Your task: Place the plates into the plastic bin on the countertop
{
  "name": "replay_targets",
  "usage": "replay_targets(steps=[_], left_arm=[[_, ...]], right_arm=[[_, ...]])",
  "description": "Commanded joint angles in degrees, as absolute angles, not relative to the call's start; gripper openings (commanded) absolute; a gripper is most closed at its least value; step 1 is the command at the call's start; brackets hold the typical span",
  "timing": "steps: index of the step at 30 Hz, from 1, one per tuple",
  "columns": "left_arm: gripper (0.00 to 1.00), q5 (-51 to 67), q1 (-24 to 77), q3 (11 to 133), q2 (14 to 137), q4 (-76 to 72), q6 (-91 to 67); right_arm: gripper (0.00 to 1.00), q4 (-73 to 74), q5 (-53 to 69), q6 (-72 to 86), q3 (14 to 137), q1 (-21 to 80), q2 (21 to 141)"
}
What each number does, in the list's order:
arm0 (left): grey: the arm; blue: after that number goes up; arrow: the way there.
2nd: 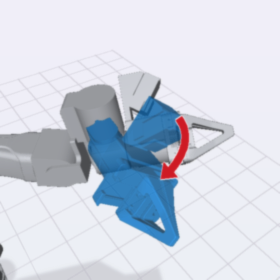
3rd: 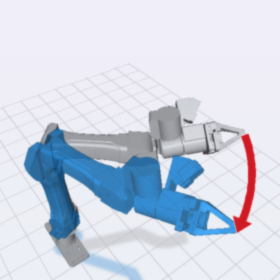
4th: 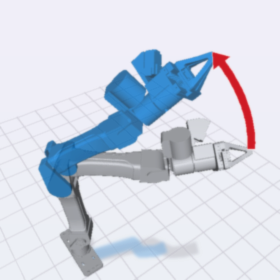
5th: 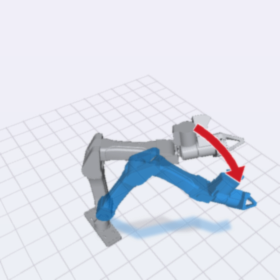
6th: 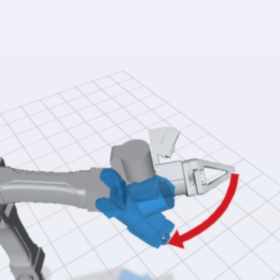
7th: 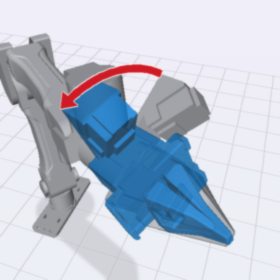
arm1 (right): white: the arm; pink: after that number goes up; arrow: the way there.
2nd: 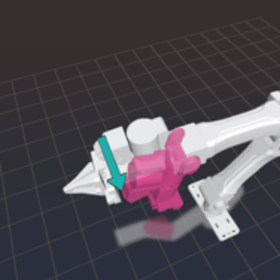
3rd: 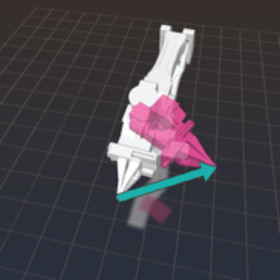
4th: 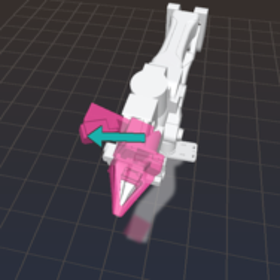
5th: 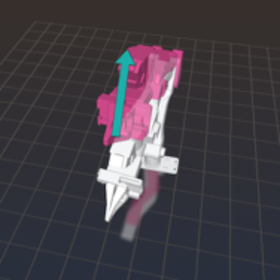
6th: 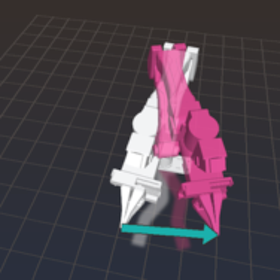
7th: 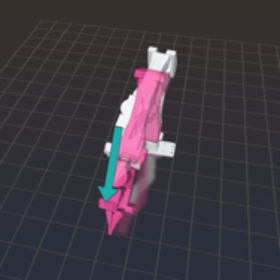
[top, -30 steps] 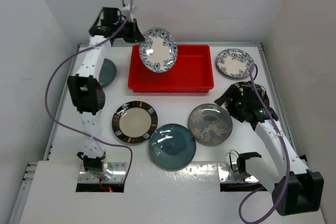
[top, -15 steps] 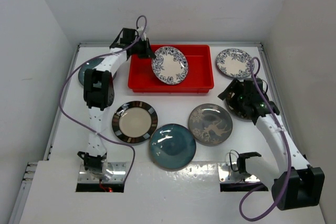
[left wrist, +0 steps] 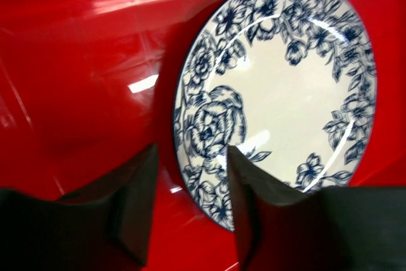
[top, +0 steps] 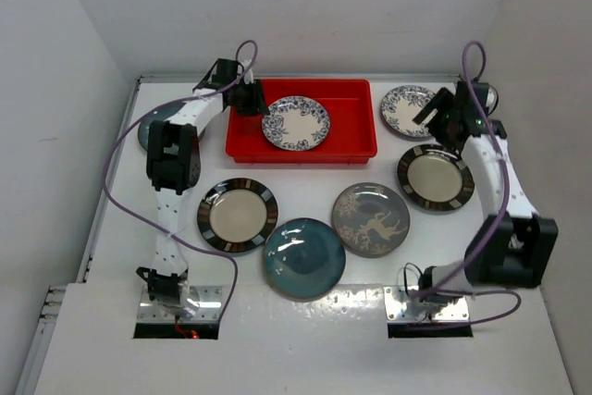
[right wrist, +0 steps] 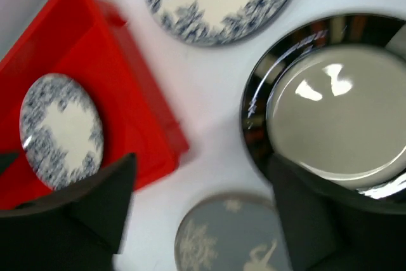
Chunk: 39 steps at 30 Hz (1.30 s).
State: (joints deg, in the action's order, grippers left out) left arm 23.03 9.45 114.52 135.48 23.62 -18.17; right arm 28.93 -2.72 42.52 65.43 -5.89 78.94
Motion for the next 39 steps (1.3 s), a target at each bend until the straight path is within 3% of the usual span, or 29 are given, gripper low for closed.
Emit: replay_targets(steps=[1,2,5,7,11,15,22,30,37,39], left_arm=[[0.52,20.5,10.1,117.8,132.4,25.7,-15.6],[0.58,20.0,10.1,118.4,131.8,27.1,-14.0],[0.70,17.8,10.6,119.6,129.4,29.3,-9.6],[0.73,15.6,10.6,120.3,126.0,30.6,-6.4],[0.81,10.1,10.6,116.6,116.9,32.0,3.5],[1.00,2.0,8.3,110.9,107.5,32.5,11.2],[1.00,-12.3,3.8,108.3,98.7,34.9,13.7],[1.00,-10.6,-0.3,101.2,92.5,37.7,9.2],[1.00,-8.7,-4.9,99.9,89.9,37.7,8.6],[1.00,-8.2,-5.4,99.9,89.4,37.7,8.6]], right_arm=[[0.75,24.9,-4.5,39.6,71.2,-11.1,86.5],[0.62,23.5,-4.9,39.8,71.9,-11.8,89.7],[0.59,21.3,-7.3,39.6,76.6,-14.6,97.8],[0.73,21.4,-7.3,39.4,81.6,-15.9,103.1],[0.77,19.8,-7.9,37.0,86.7,-17.2,111.9],[0.77,11.0,-7.7,37.7,84.1,-18.4,113.9],[0.74,3.7,-0.3,43.0,84.5,-20.5,120.5],[0.68,1.5,4.8,50.7,86.8,-21.7,127.7],[0.48,0.3,8.7,57.3,88.2,-22.3,133.0],[0.47,-1.4,9.0,58.6,88.4,-22.3,133.3]])
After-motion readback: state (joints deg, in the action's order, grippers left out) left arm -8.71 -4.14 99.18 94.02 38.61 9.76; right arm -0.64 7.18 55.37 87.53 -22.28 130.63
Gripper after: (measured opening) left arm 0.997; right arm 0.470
